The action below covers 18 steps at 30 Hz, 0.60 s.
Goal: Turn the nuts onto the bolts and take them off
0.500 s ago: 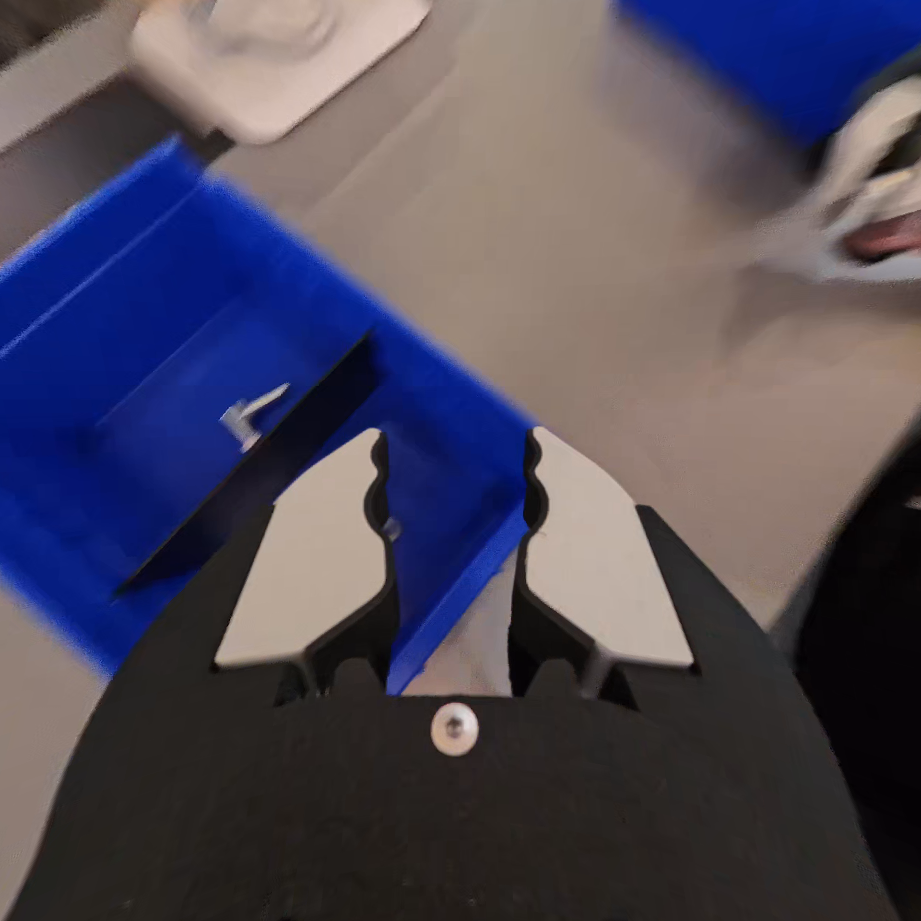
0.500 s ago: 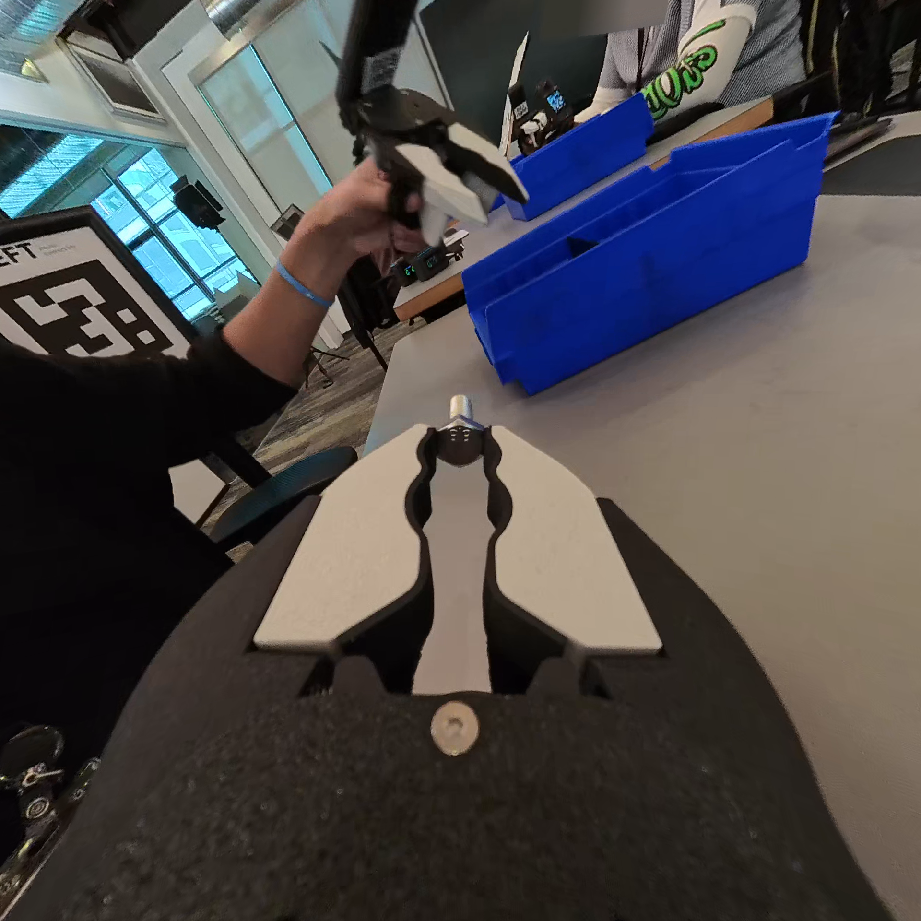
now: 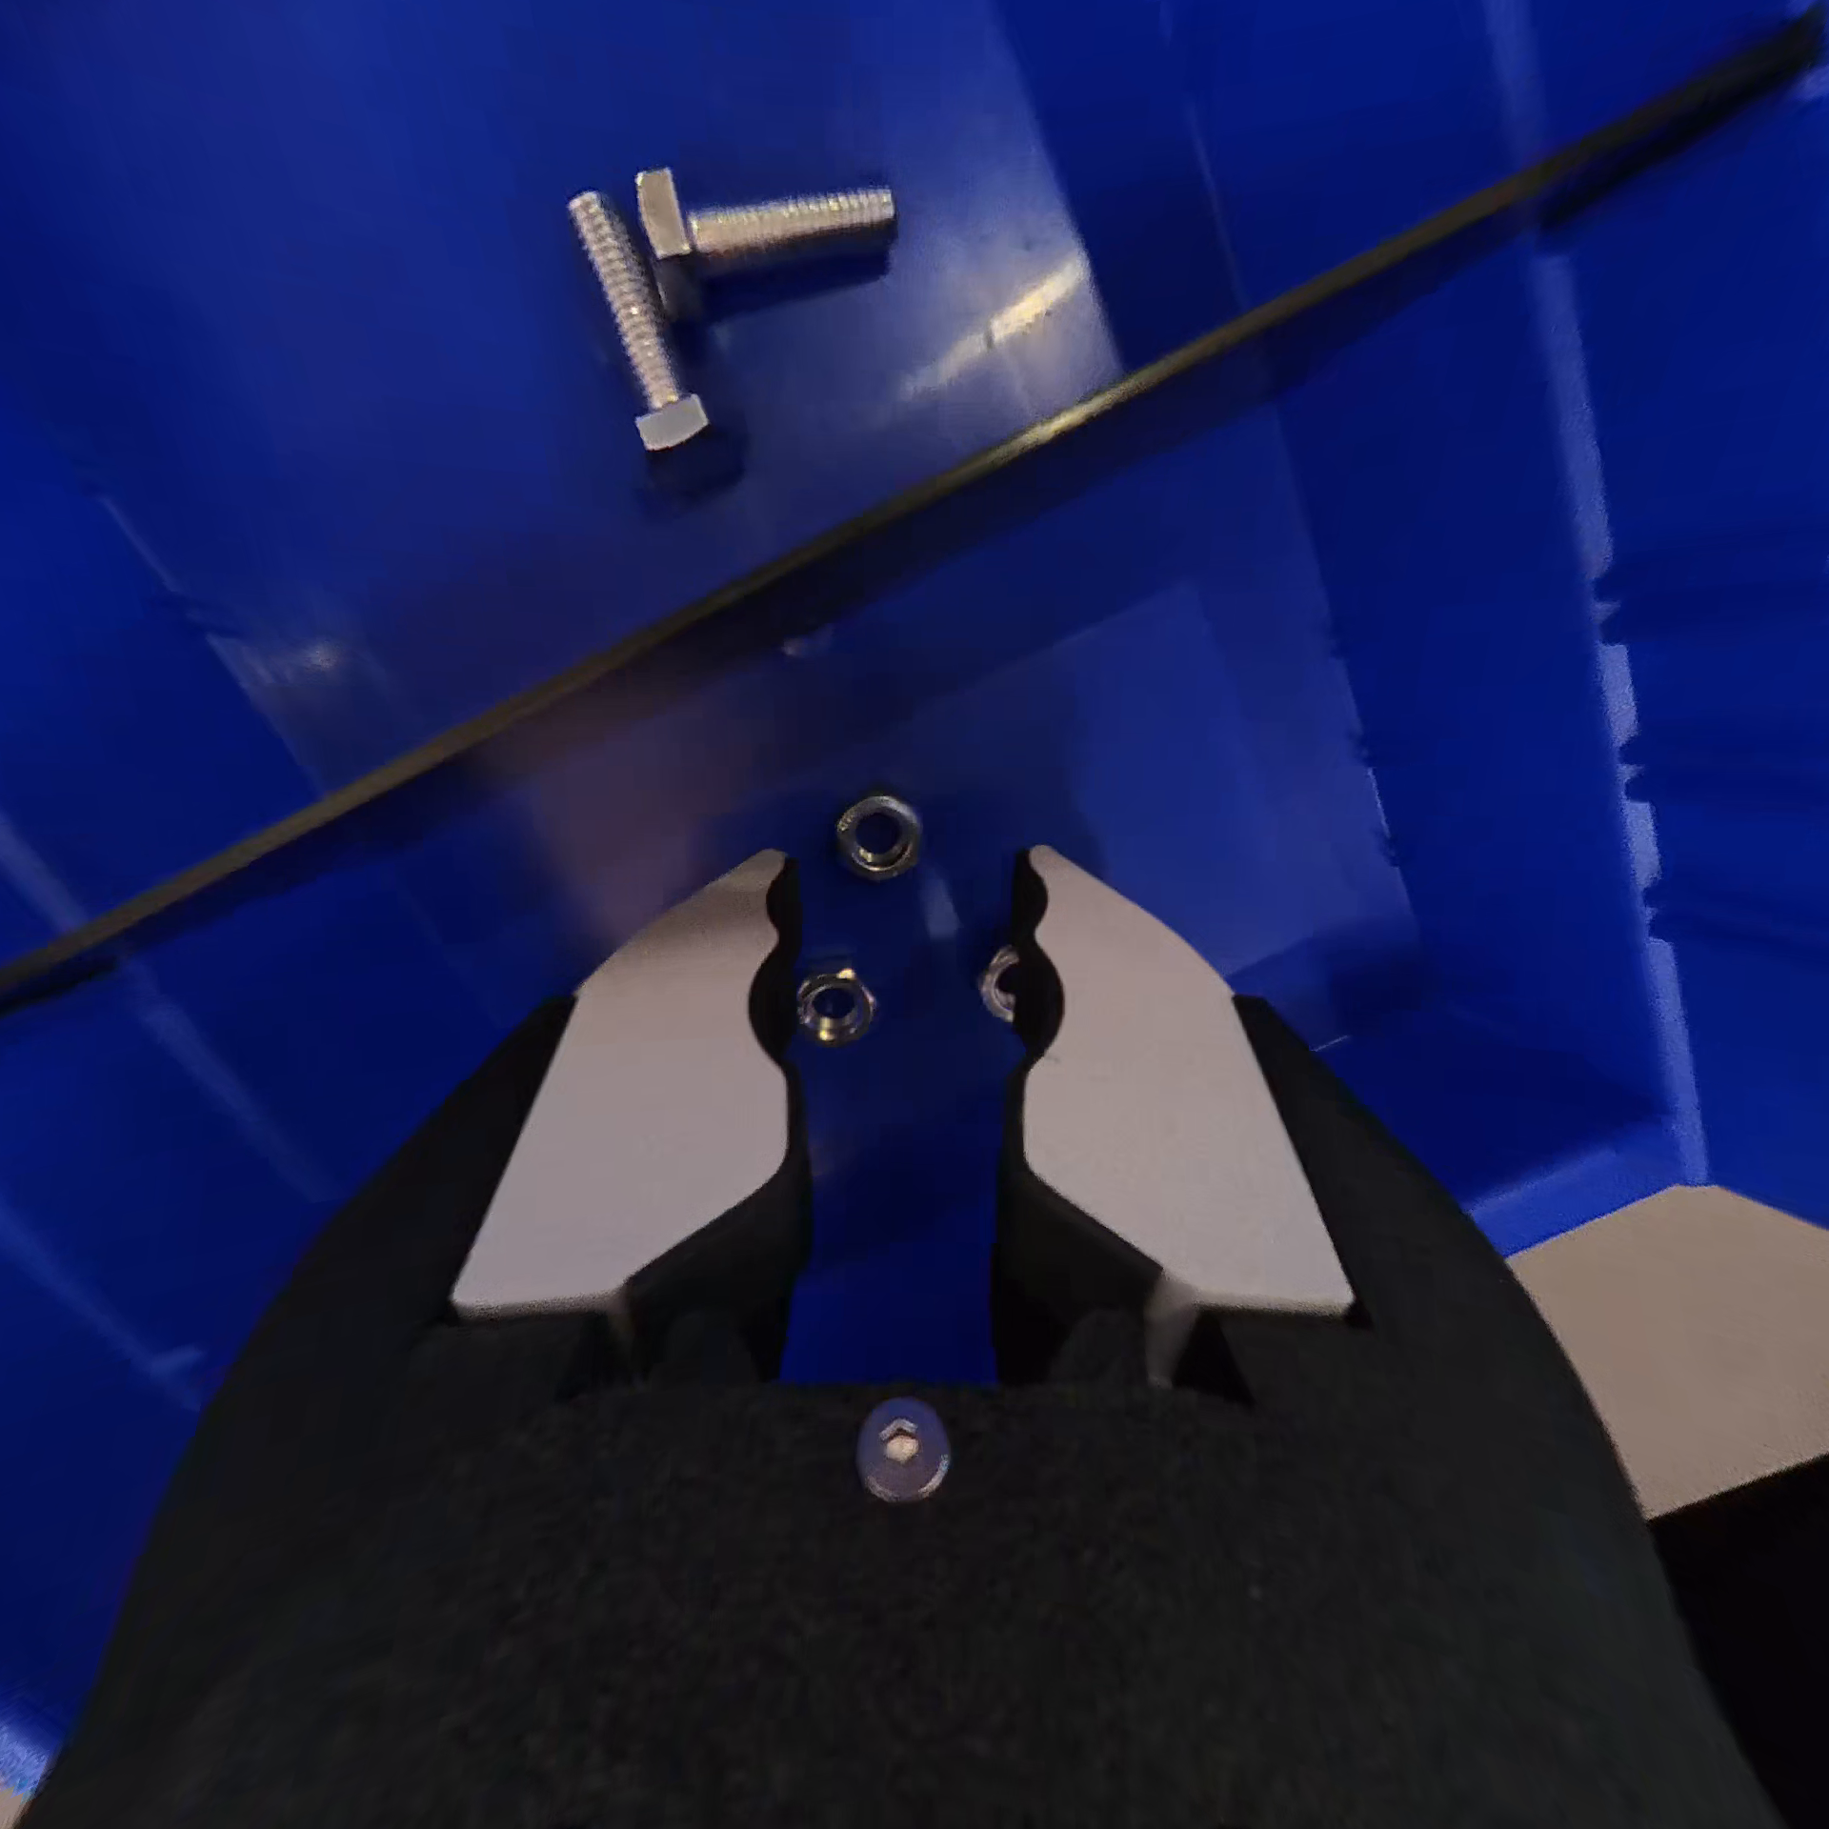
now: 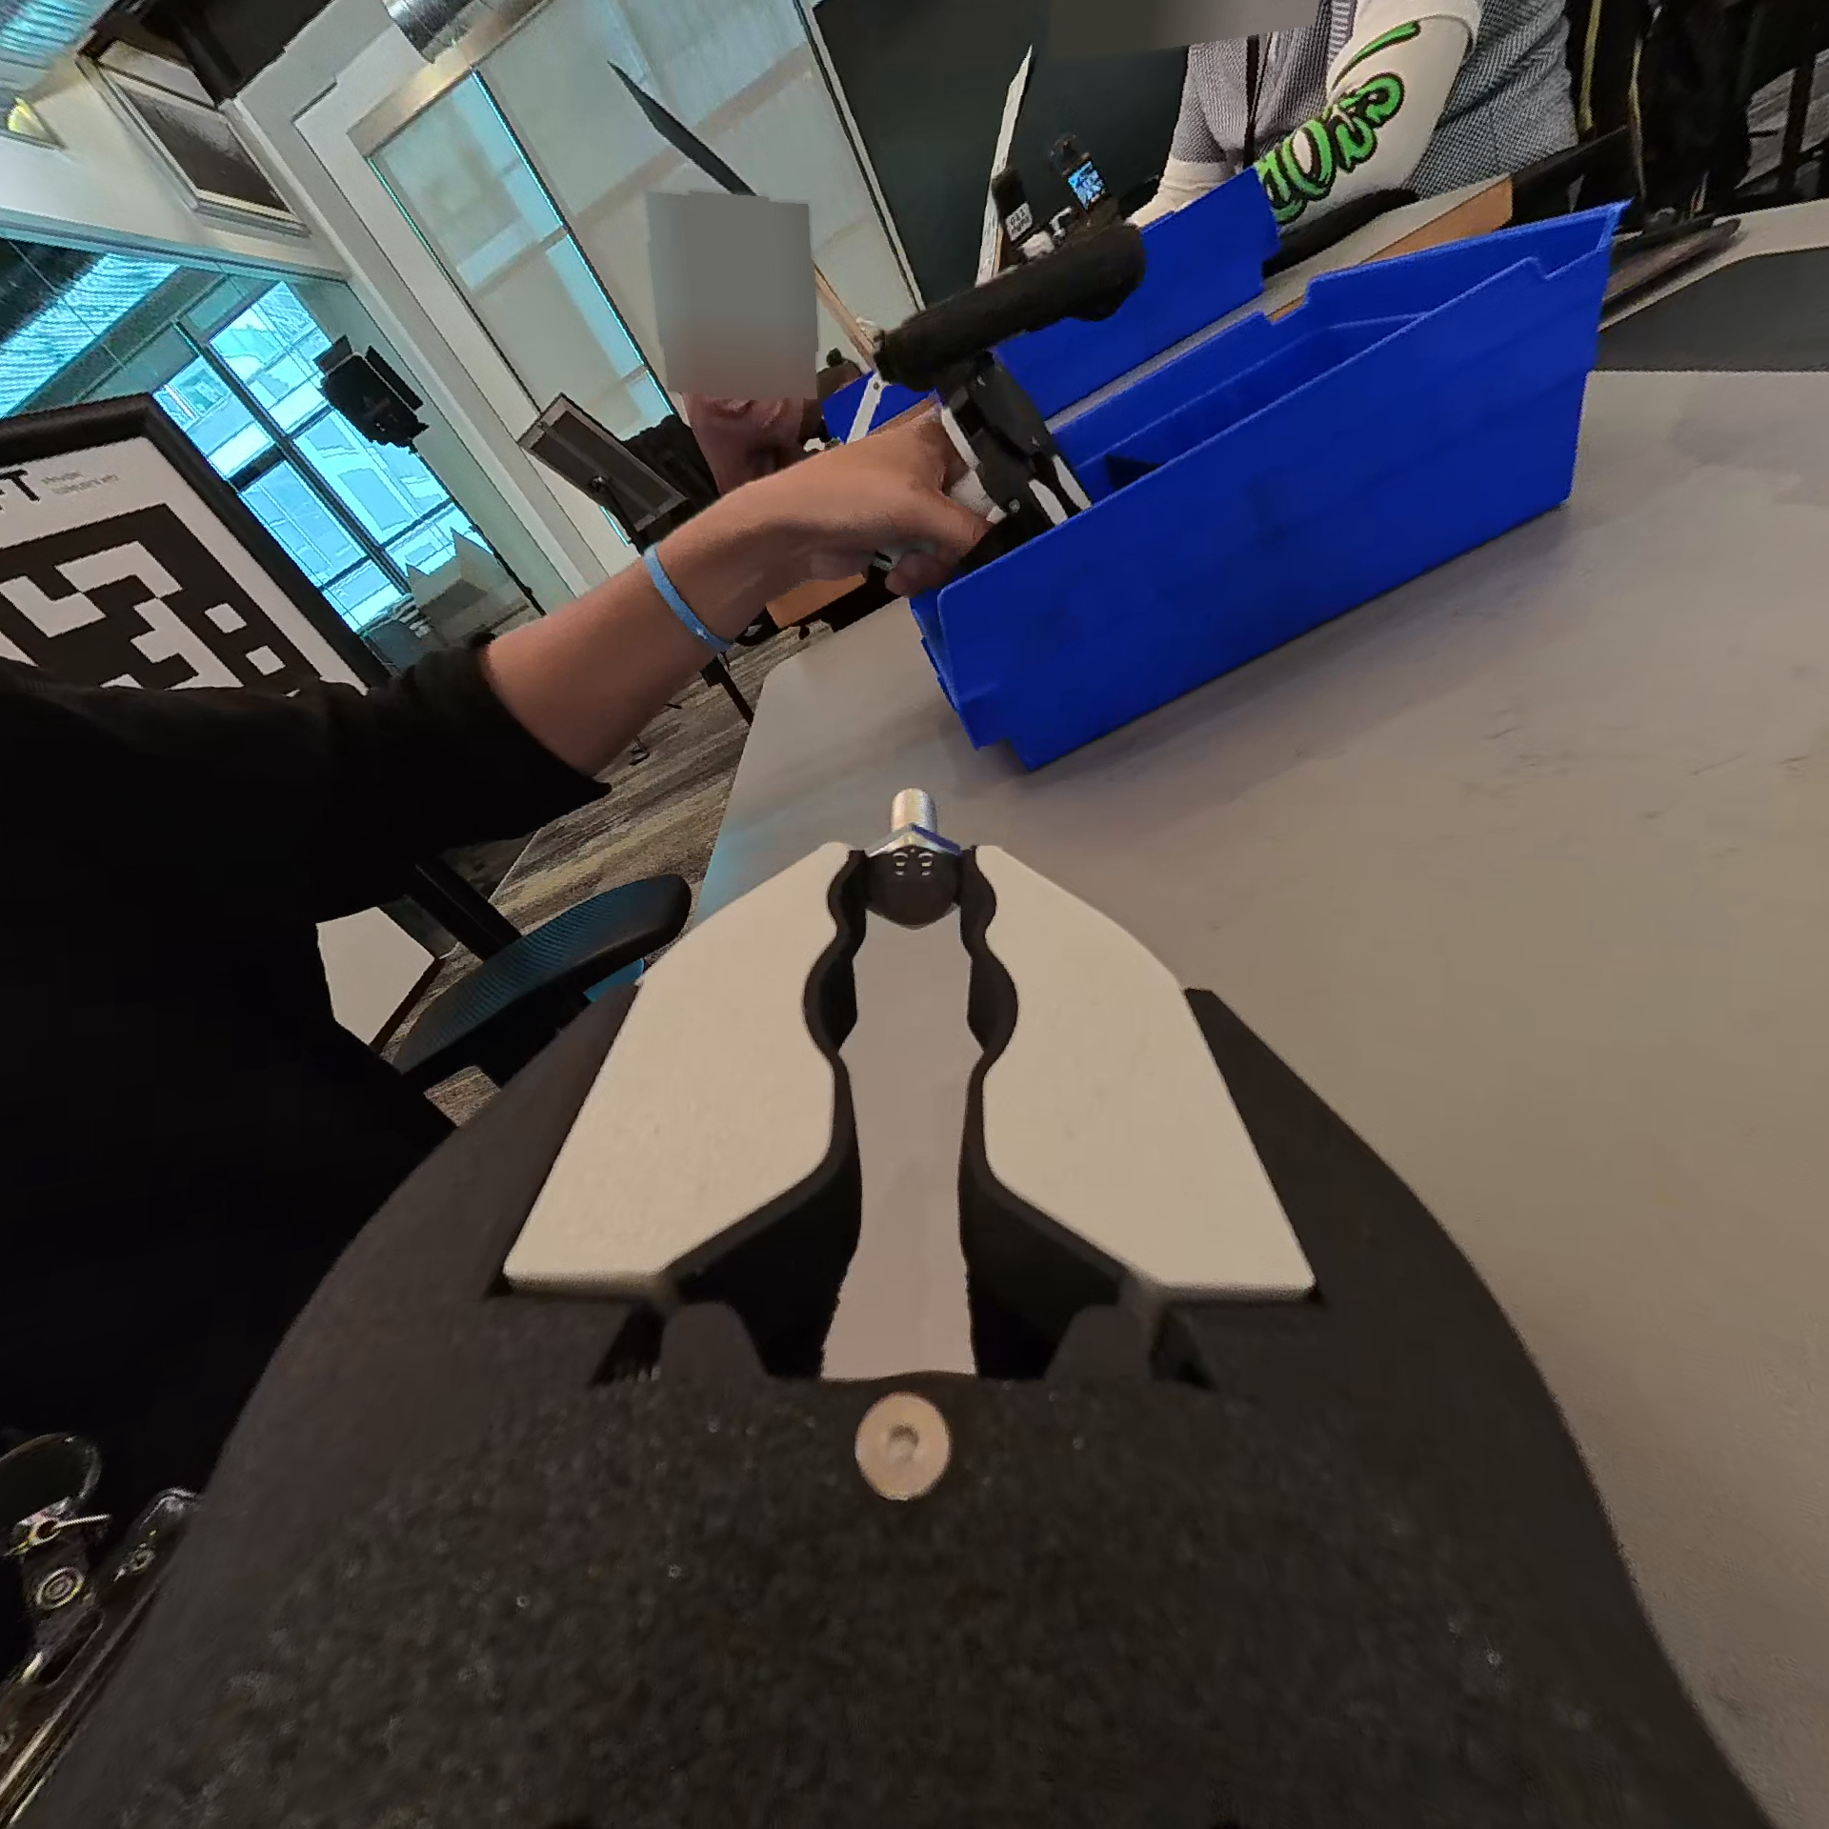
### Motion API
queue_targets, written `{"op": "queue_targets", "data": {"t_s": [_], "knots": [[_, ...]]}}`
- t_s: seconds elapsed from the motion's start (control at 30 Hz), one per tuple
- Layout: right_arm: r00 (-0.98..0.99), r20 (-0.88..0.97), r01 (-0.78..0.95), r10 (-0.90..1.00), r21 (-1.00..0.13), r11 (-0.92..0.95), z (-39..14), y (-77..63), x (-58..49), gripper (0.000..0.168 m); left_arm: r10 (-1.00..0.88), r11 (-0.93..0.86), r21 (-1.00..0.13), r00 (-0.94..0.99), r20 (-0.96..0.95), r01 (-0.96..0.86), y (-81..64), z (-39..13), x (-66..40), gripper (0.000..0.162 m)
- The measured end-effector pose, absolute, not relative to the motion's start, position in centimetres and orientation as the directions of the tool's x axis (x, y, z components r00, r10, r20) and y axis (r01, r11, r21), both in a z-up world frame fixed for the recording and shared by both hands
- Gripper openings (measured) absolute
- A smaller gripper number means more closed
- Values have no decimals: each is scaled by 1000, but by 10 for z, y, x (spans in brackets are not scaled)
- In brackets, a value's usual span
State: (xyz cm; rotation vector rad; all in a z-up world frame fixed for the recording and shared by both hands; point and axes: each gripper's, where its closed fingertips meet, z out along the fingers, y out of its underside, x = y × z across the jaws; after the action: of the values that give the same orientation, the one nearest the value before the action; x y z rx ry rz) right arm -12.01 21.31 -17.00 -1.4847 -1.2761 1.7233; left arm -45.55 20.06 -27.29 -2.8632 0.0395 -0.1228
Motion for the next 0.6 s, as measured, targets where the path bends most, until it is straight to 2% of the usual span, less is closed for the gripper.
{"op": "queue_targets", "data": {"t_s": [0.07,0.13,0.37,0.47,0.6], "knots": [[-257,-451,182,855,-891,-415,-170,214,-121,18,-47,-964,-264,997,61,-29,201,-276,-456,38],[-254,-450,189,856,-891,-412,-172,214,-122,18,-59,-970,-237,997,41,-48,199,-281,-457,17],[-240,-442,184,864,-895,-406,-176,216,-122,18,-102,-949,-304,994,34,-87,201,-278,-457,13],[-228,-436,177,871,-898,-403,-178,219,-121,18,-112,-907,-415,991,78,-70,199,-256,-450,12],[-210,-423,144,882,-905,-400,-172,228,-120,18,-190,-781,-623,961,199,-26,194,-208,-422,12]]}}
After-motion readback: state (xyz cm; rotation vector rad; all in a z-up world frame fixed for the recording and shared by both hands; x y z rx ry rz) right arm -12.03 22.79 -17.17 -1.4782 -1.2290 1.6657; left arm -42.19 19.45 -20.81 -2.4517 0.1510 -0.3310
